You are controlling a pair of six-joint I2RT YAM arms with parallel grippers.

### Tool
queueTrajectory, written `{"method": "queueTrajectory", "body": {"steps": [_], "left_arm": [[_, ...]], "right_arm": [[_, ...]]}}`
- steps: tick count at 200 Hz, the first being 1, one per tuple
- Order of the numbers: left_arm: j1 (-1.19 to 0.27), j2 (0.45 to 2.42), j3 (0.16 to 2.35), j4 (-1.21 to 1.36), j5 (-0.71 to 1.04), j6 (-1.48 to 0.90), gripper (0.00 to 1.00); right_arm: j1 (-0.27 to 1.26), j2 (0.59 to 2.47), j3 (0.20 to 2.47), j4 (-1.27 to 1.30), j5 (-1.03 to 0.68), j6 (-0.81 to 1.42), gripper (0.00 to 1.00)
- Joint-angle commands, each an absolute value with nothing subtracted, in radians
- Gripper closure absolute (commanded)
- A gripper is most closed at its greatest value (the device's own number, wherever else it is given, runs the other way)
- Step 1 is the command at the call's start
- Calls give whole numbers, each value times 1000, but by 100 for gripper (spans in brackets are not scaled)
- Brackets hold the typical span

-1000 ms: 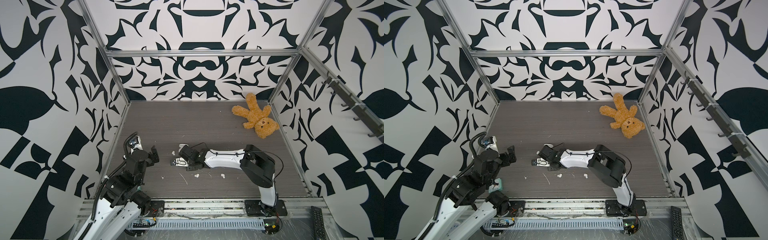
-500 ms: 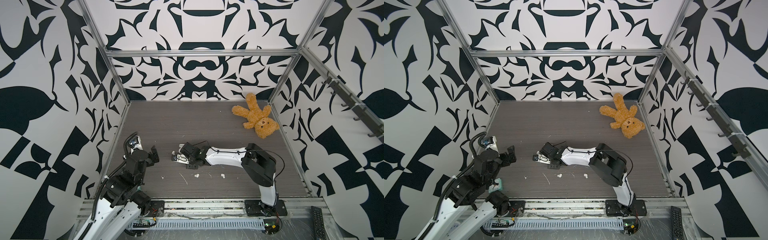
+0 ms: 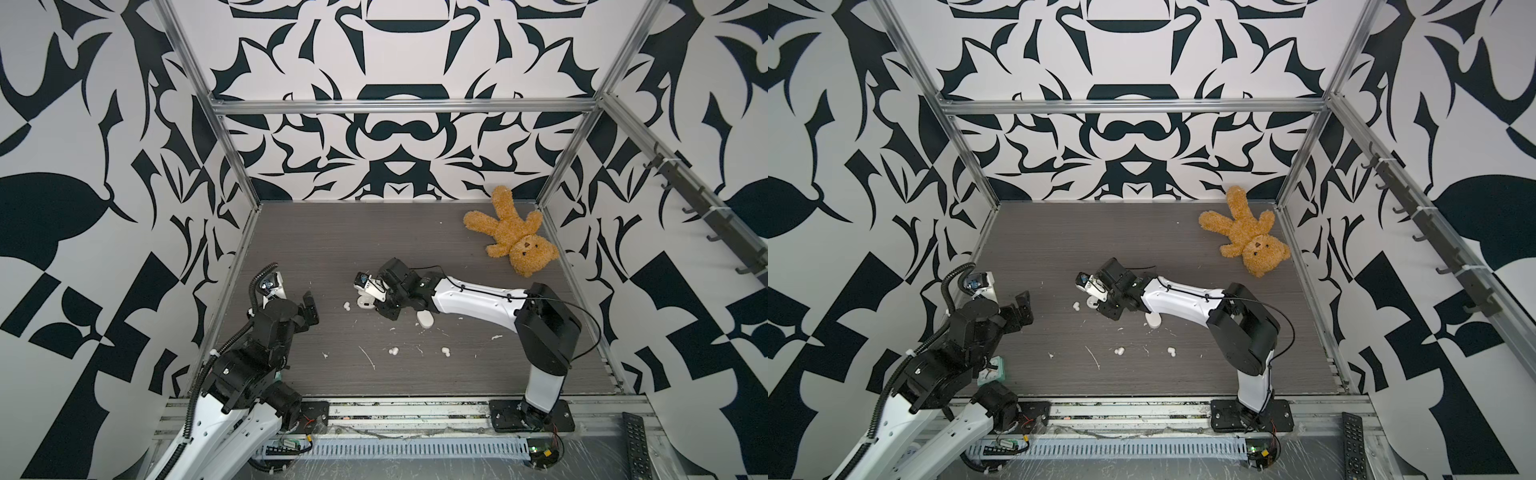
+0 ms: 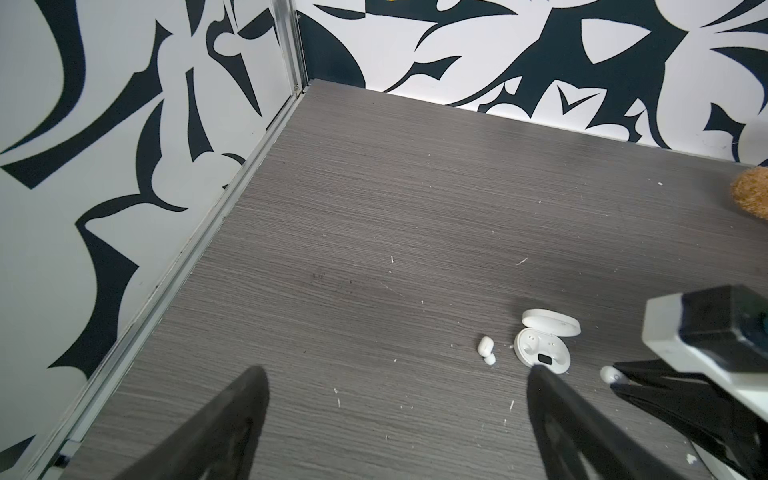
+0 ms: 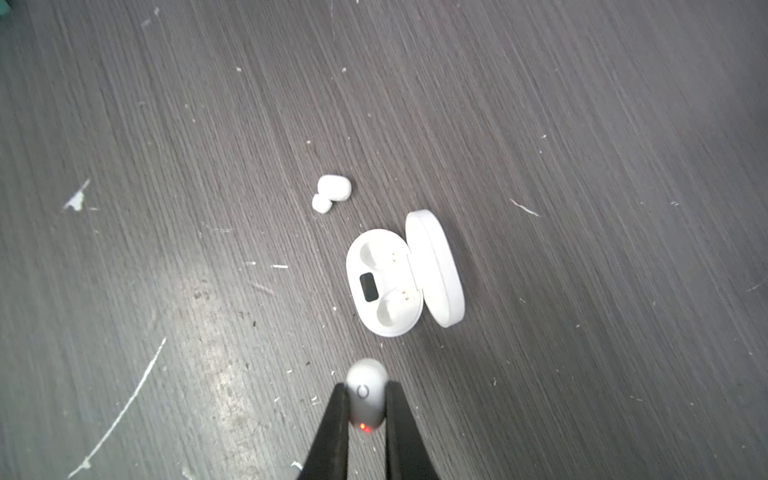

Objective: Insert the wireless bluetooth earbuds into the charging case
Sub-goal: 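Carry the held earbud with the right gripper over the open case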

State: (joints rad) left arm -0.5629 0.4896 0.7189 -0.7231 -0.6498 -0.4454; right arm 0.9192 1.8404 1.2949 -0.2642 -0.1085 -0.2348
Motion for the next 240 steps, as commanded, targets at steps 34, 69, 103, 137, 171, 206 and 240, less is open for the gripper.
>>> {"method": "queueTrajectory", "body": {"steps": [34, 69, 103, 137, 171, 206, 240], "left_arm": [[-558, 494, 715, -735, -657, -454, 1], [-558, 492, 712, -734, -656, -454, 1], [-558, 491, 711, -733, -654, -454, 1], [-559, 488, 713, -734, -654, -454, 1], [-559, 488, 712, -734, -653, -454, 1], [-558, 488, 712, -733, -653, -454, 1], [-558, 485, 711, -733, -653, -453, 1]], "right_arm": [[897, 1839, 1319, -229, -211, -104, 85], [895, 1853, 1304, -173, -216, -46, 85], [888, 1873, 1290, -109, -162, 30, 85], [885, 1887, 1273, -49, -115, 136, 85], [885, 1900, 1264, -26, -78, 220, 85], [885, 1913, 1249, -7, -54, 272, 85], [885, 1913, 1236, 14, -58, 275, 85]]}}
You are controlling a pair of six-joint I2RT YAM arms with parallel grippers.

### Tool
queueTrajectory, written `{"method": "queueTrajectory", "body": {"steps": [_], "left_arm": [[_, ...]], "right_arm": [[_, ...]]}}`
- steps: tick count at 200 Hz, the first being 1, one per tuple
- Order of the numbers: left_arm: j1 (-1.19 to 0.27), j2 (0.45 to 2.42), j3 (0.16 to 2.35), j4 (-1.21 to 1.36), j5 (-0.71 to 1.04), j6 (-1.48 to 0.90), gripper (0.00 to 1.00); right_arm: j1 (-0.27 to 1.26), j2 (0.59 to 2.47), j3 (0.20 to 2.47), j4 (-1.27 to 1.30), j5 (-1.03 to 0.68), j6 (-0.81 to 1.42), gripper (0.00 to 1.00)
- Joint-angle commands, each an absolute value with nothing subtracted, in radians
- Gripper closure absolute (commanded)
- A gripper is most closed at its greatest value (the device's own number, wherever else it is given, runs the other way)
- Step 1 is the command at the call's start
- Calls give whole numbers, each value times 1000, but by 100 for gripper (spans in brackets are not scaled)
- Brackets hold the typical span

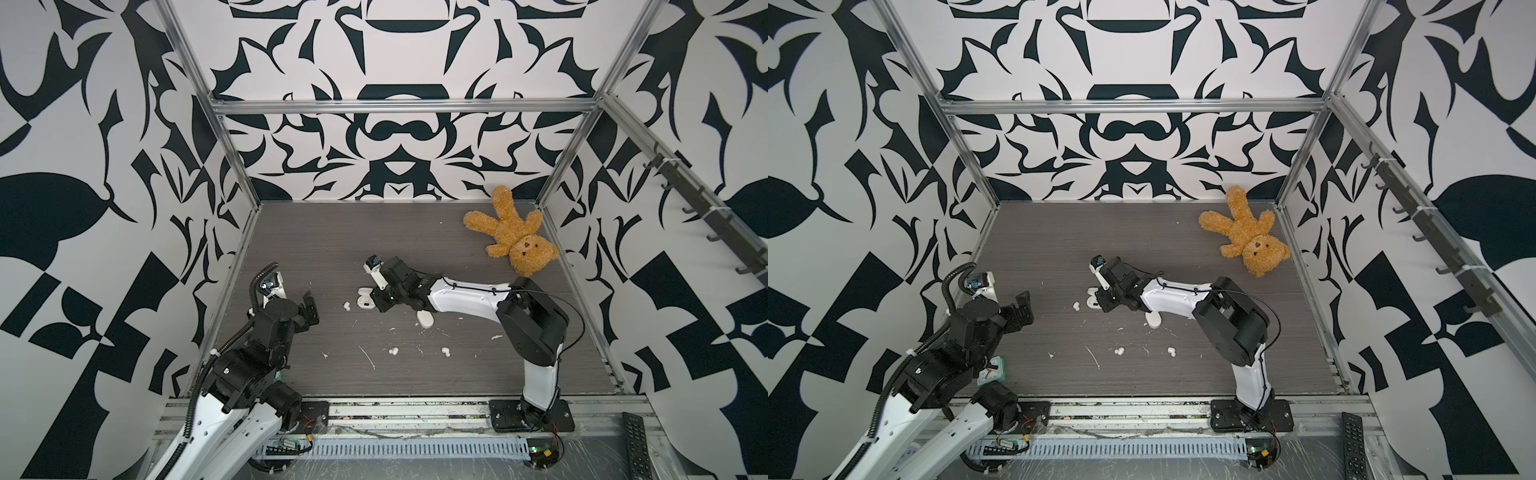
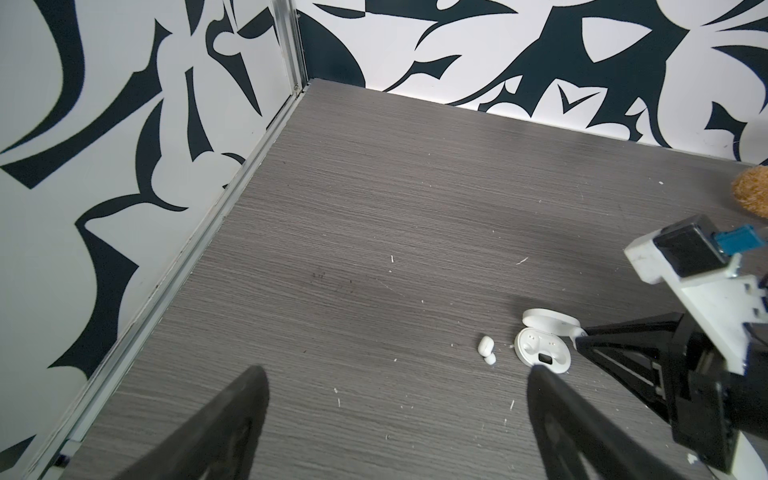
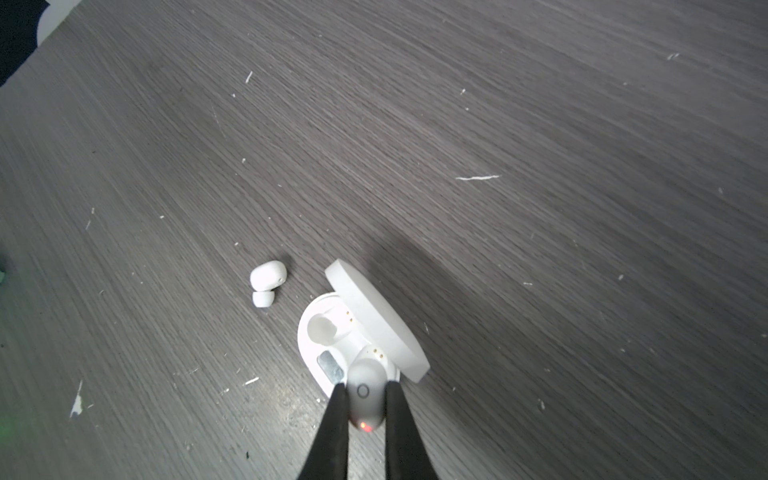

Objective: Insert the wireless bluetooth earbuds into the charging case
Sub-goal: 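Carry the held earbud with the right gripper over the open case, then lower the earbud into the case slot nearest the right gripper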

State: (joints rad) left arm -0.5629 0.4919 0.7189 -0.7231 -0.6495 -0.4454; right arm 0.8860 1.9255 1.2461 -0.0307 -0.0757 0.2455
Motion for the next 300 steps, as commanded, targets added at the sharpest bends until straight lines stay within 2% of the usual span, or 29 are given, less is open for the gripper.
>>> {"method": "queueTrajectory", "body": {"steps": [1, 300], "left_arm": [[-558, 485, 710, -733, -653, -453, 1], [-558, 479, 710, -735, -651, -453, 1]], "right_arm": [[885, 1913, 1236, 14, -58, 276, 85], [920, 1964, 1235, 31, -57, 300, 85]]}}
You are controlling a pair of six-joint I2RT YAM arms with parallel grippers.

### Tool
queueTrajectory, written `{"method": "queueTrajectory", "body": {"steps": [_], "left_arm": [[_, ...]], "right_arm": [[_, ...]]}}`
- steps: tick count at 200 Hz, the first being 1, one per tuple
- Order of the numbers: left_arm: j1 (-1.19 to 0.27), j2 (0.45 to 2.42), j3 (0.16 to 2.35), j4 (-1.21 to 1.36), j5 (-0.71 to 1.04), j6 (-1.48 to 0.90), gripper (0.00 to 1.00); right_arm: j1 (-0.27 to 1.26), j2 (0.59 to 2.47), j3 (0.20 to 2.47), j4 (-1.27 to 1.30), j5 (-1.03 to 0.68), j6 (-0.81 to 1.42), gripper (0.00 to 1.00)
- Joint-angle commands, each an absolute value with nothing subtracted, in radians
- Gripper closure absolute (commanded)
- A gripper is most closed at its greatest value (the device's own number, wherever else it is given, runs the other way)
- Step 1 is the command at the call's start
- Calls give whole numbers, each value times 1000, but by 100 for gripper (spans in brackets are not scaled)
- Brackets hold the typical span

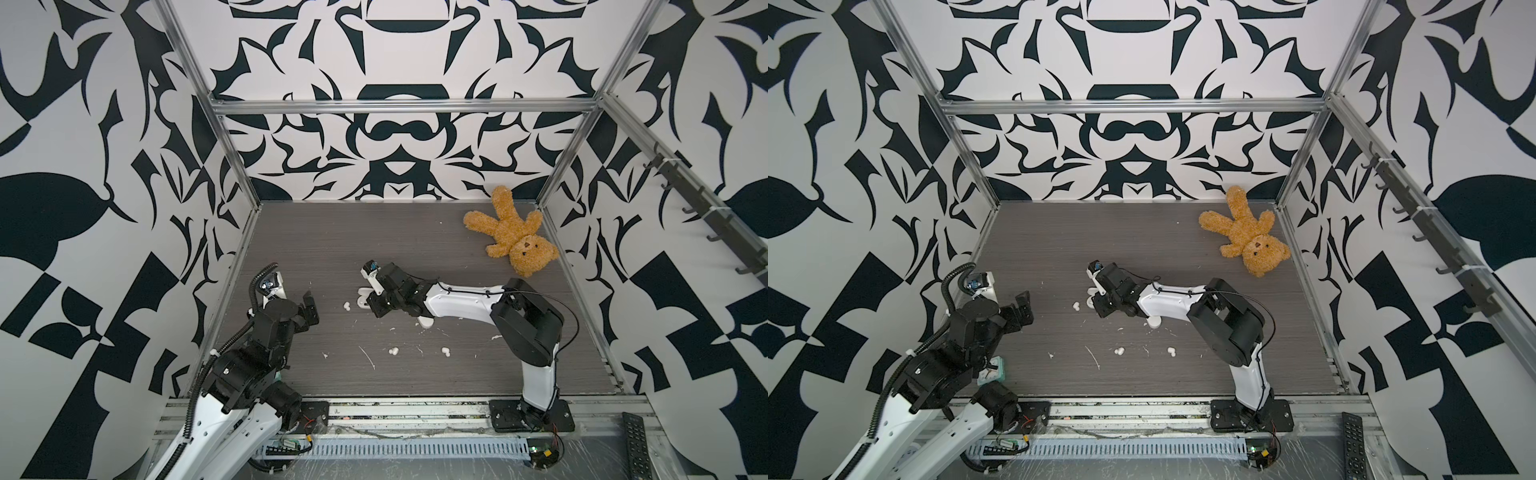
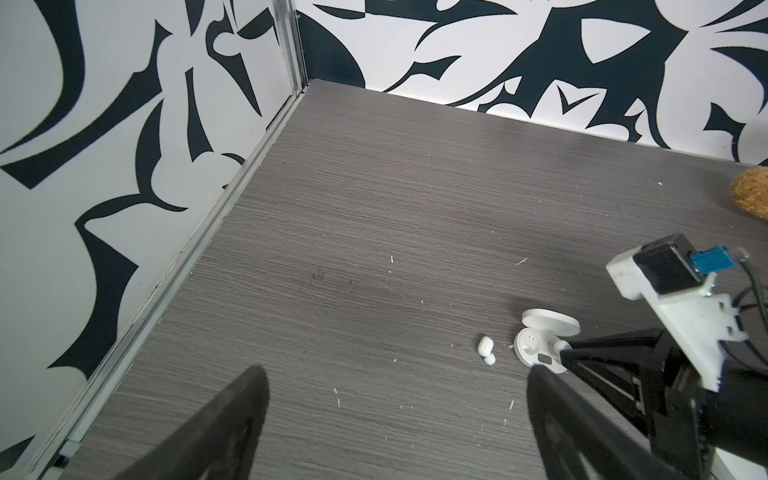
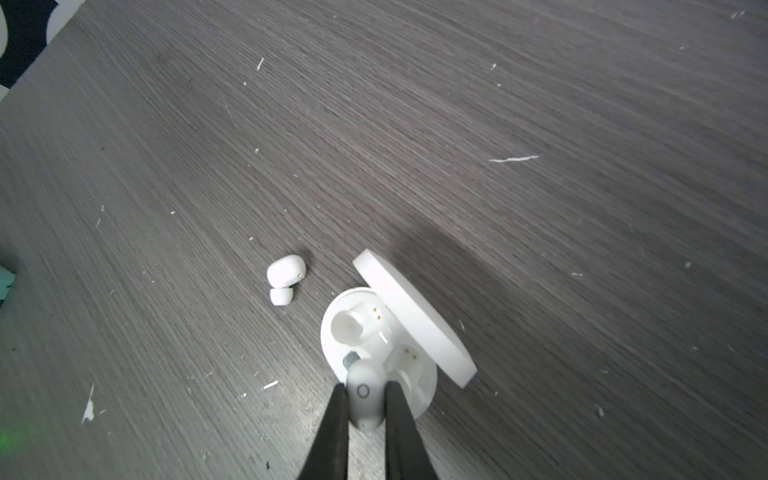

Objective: Insert the wireless bluetooth earbuds into the charging case
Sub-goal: 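Lower the earbud into the case slot nearest the right gripper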

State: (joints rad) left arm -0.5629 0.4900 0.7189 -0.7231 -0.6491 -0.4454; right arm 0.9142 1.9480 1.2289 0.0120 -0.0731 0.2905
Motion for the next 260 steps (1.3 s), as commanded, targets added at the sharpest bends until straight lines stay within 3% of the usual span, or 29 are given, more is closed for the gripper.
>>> {"method": "queueTrajectory", "body": {"steps": [1, 109, 260], "left_arm": [[-558, 478, 710, -735, -651, -453, 1], [-558, 479, 710, -734, -651, -453, 1], [-558, 481, 710, -733, -649, -453, 1]], "right_arm": [[919, 1965, 1235, 31, -59, 300, 85], [919, 1975, 1228, 35, -53, 299, 85], [920, 1968, 1218, 29, -47, 308, 72]]}}
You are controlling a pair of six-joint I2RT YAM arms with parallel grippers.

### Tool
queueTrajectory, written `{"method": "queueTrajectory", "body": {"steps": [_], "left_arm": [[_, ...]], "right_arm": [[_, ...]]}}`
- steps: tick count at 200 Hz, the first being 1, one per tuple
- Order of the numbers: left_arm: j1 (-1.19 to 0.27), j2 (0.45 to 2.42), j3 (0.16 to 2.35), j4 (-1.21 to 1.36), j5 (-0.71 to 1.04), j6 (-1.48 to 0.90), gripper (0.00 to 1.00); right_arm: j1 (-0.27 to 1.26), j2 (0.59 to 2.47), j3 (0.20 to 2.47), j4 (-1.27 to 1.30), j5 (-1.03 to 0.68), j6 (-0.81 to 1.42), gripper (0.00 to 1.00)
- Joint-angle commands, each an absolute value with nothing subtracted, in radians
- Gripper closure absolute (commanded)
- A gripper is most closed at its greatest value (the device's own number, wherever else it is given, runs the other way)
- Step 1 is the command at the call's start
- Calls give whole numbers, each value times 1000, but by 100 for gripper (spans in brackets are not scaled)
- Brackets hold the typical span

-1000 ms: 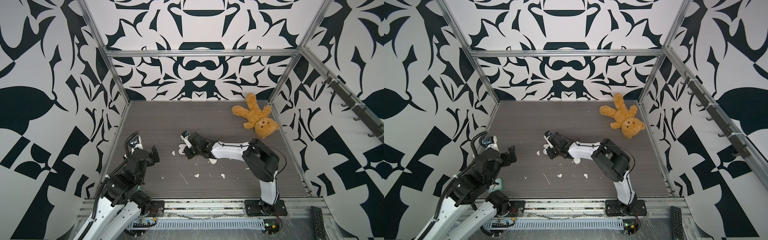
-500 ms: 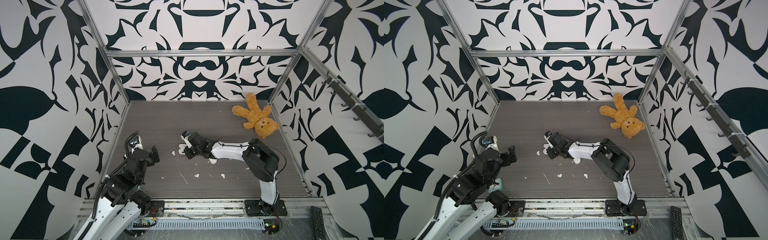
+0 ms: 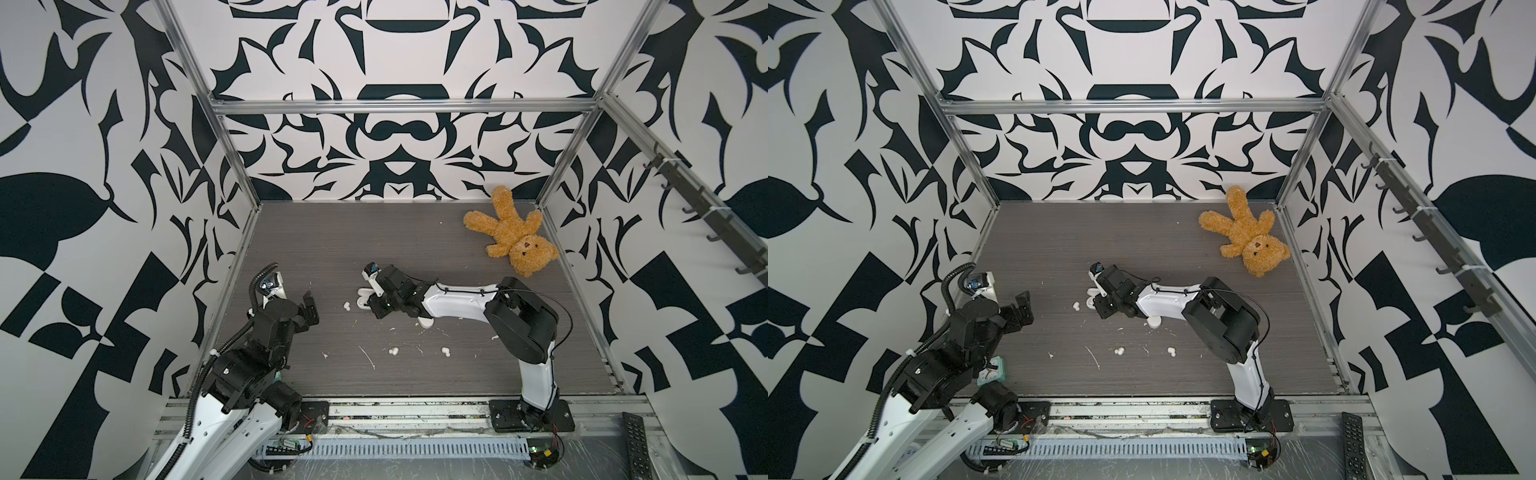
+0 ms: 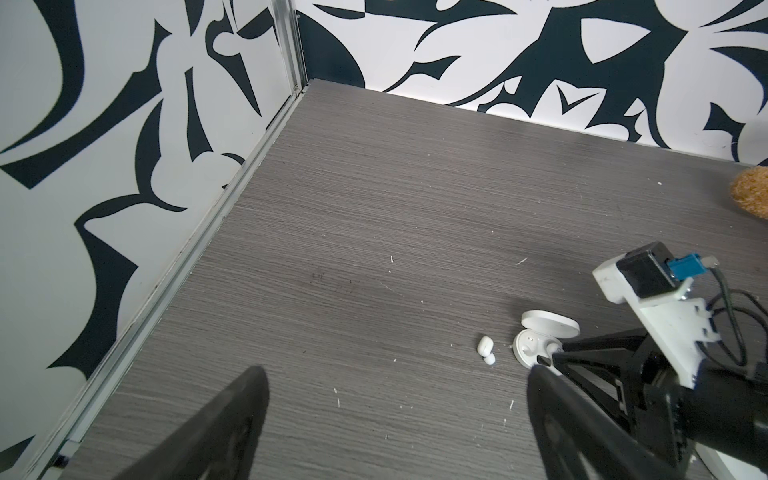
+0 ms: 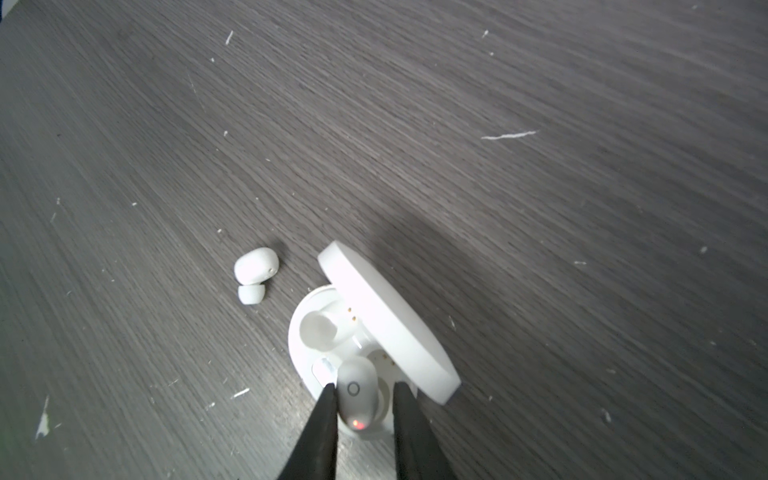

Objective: Insert the wireless bluetooth earbuds into the charging case
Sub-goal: 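Lower the earbud into the case slot nearest the right gripper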

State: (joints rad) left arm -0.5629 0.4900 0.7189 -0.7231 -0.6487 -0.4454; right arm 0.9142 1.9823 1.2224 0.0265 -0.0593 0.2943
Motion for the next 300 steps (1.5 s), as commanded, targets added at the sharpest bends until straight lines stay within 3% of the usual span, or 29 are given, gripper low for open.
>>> {"method": "queueTrajectory", "body": {"steps": [1, 300], "left_arm": [[-558, 481, 710, -734, -649, -453, 1], [-559, 484, 712, -733, -647, -452, 1]], "right_arm": [[919, 1968, 1218, 29, -47, 308, 71], [920, 1904, 1211, 2, -20, 321, 58]]}}
